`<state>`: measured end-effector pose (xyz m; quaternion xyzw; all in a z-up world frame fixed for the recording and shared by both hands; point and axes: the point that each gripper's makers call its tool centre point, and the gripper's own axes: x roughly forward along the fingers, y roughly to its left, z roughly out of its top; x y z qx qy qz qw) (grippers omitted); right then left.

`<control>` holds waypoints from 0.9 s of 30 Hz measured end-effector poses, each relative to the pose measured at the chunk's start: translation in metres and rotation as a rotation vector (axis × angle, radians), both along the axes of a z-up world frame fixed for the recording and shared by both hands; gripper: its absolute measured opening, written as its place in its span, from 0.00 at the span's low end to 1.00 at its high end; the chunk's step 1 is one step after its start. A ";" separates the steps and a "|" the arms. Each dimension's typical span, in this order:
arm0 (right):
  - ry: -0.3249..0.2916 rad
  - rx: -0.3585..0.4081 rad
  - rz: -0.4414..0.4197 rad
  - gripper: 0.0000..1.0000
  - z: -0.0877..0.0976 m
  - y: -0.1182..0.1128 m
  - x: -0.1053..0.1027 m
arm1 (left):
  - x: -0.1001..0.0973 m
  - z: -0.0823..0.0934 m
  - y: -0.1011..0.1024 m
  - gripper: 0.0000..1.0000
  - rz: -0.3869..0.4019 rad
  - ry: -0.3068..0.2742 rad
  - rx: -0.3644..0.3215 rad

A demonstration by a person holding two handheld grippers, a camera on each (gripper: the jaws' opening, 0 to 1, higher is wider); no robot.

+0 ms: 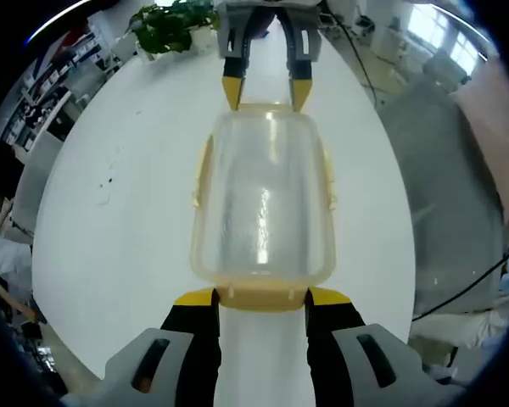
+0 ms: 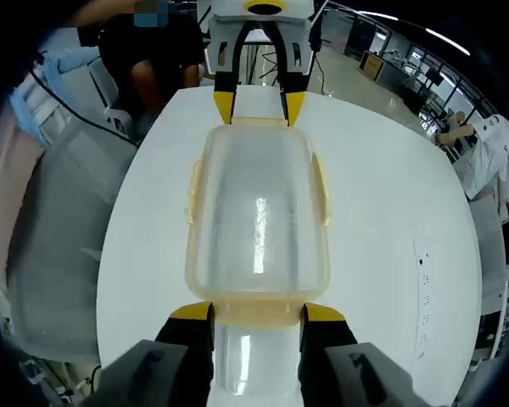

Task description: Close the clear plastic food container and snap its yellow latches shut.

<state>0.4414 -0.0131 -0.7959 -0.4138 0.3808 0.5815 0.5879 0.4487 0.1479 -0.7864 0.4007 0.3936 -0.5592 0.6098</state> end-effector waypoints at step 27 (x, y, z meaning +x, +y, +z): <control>0.001 -0.032 -0.028 0.36 -0.001 -0.059 0.000 | 0.007 -0.003 -0.059 0.37 -0.044 0.003 -0.015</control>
